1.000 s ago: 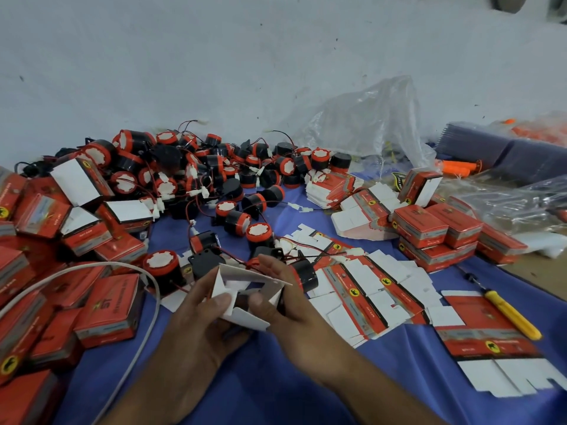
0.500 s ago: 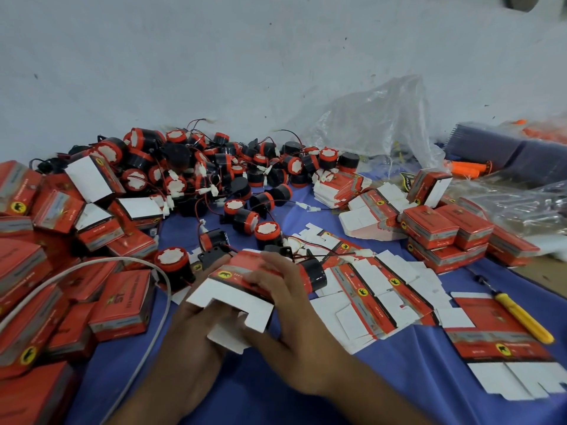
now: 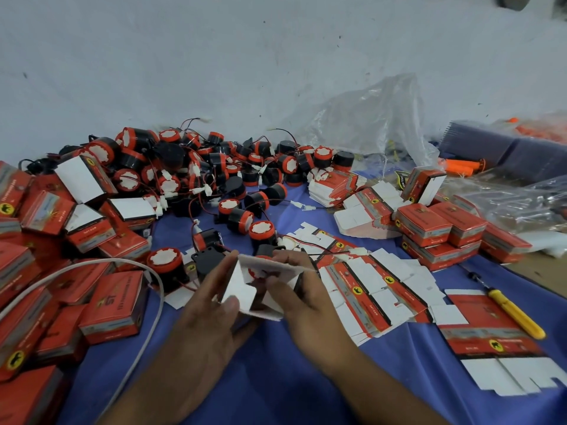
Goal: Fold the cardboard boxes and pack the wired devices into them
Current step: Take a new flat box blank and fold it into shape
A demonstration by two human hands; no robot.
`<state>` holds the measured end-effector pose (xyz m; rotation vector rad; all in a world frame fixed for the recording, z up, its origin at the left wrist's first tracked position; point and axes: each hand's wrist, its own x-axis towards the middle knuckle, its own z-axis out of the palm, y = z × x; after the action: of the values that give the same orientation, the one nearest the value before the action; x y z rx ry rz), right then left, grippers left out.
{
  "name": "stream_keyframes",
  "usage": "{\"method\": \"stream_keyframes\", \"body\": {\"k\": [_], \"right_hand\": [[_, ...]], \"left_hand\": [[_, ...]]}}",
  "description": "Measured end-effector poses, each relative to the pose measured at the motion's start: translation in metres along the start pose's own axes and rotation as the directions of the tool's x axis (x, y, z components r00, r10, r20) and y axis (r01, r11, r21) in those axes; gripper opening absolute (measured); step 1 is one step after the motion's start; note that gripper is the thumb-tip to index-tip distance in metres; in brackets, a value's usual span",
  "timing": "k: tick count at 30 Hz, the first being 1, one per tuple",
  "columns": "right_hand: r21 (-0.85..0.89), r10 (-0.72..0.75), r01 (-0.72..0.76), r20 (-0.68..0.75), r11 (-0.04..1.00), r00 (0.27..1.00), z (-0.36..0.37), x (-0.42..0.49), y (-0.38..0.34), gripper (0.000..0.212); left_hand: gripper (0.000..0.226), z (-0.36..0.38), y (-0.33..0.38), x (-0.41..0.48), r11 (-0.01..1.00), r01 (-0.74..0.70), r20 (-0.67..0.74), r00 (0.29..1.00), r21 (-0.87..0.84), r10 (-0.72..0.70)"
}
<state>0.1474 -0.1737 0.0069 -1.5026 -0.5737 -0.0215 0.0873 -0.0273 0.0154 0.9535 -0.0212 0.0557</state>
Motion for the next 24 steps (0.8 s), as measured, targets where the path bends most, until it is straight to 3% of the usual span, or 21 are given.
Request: {"method": "stream_keyframes", "body": {"k": [2, 5, 8, 10, 15, 17, 19, 21, 24], "right_hand": [[-0.024, -0.048, 0.050, 0.052, 0.998, 0.997, 0.000, -0.001, 0.003, 0.032], [0.089, 0.012, -0.023, 0.128, 0.996, 0.992, 0.002, 0.001, 0.001, 0.031], [0.357, 0.122, -0.157, 0.117, 0.921, 0.985, 0.003, 0.005, -0.005, 0.040], [0.399, 0.138, -0.173, 0.115, 0.901, 0.984, 0.003, 0.006, -0.001, 0.035], [0.328, 0.166, -0.187, 0.090, 0.926, 0.982, -0.001, 0.006, 0.002, 0.035], [0.343, 0.191, -0.199, 0.056, 0.918, 0.980, -0.005, 0.009, -0.004, 0.033], [0.380, 0.213, -0.225, 0.075, 0.897, 0.974, -0.008, 0.010, -0.010, 0.035], [0.356, 0.225, -0.254, 0.120, 0.899, 0.967, -0.011, 0.011, -0.013, 0.038], [0.286, 0.221, -0.252, 0.138, 0.924, 0.966, -0.022, 0.016, -0.018, 0.031]], "left_hand": [[0.051, -0.007, 0.002, -0.002, 0.999, -0.032, 0.013, 0.999, -0.018, 0.032], [0.050, -0.015, 0.001, 0.001, 0.999, -0.033, -0.026, 0.999, 0.031, 0.033], [0.051, -0.013, -0.001, 0.002, 0.999, -0.040, -0.036, 0.999, 0.025, 0.041], [0.051, -0.014, -0.004, 0.001, 0.999, -0.036, -0.025, 0.999, 0.003, 0.036], [0.099, -0.013, -0.005, 0.001, 1.000, 0.019, -0.005, 1.000, -0.016, -0.019], [0.103, -0.007, -0.001, -0.001, 0.993, 0.044, -0.031, 0.999, 0.112, -0.041], [0.087, -0.007, 0.007, -0.006, 0.888, -0.005, -0.023, 1.000, 0.460, 0.017], [0.058, -0.013, 0.021, -0.009, 0.691, -0.108, -0.004, 0.987, 0.715, 0.159], [0.061, -0.026, 0.038, -0.009, 0.220, -0.228, 0.106, 0.882, 0.949, 0.459]]}}
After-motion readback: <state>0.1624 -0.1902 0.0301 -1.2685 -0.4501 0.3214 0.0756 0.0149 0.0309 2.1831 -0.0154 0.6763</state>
